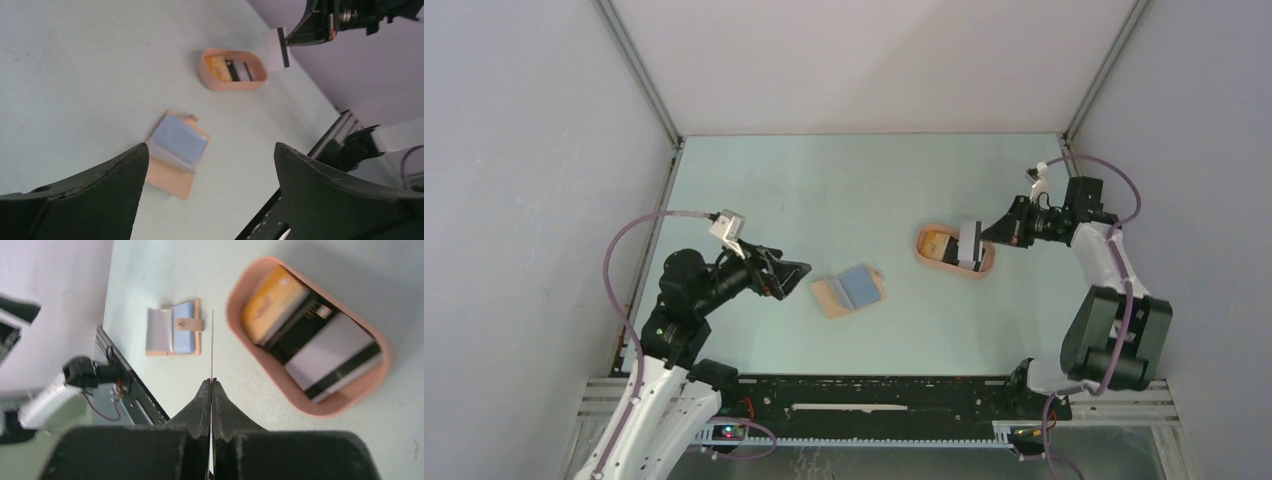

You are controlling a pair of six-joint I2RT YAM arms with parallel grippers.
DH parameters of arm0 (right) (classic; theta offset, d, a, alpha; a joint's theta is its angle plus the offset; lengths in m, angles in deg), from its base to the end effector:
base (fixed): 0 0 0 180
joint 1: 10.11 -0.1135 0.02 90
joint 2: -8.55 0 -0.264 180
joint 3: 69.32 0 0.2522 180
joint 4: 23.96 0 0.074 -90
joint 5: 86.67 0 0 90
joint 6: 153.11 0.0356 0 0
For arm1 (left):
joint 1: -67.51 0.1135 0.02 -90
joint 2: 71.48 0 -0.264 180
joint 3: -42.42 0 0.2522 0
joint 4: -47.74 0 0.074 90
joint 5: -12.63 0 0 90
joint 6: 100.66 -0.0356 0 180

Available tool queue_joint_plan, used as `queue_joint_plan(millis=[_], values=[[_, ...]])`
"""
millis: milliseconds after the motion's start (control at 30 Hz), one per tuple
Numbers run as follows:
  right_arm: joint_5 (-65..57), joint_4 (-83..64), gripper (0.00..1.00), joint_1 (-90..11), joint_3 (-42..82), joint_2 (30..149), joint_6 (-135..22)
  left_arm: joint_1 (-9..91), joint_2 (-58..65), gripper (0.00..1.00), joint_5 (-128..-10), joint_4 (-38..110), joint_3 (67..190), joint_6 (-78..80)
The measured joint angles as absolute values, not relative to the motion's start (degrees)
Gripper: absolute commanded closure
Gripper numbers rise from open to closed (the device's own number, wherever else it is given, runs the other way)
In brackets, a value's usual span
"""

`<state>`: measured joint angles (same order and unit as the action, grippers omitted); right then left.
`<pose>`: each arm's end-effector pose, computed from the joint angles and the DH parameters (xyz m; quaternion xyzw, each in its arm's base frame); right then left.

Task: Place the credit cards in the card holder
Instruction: Pick up the credit card from the storage box.

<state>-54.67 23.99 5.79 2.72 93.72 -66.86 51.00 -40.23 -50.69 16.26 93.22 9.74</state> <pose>0.2855 -0.0499 0.2380 -0.0308 0.8550 0.4253 0.2953 0.1254 -0.0538 0.3130 0.1196 0.7603 -0.3640 0.5246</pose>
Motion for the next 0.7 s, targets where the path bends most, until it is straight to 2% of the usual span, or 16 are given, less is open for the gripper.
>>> queue_joint_plan(millis=[167,400,700], values=[[-61.2,27.9,1.00,-1.1,2.9,82.6,-78.7,46.6,-43.5,0.04,-49.3,26.5,86.4,18.6],[-69.4,29.8,1.00,-20.9,2.9,73.5,-91.8,32.3,-43.0,0.11,-54.5,48.5,76.4,27.6],[-75.4,36.4,1.00,-24.9,3.9,75.6,-100.5,23.6,-29.9,0.22,-57.4,68.9,74.6,26.2]])
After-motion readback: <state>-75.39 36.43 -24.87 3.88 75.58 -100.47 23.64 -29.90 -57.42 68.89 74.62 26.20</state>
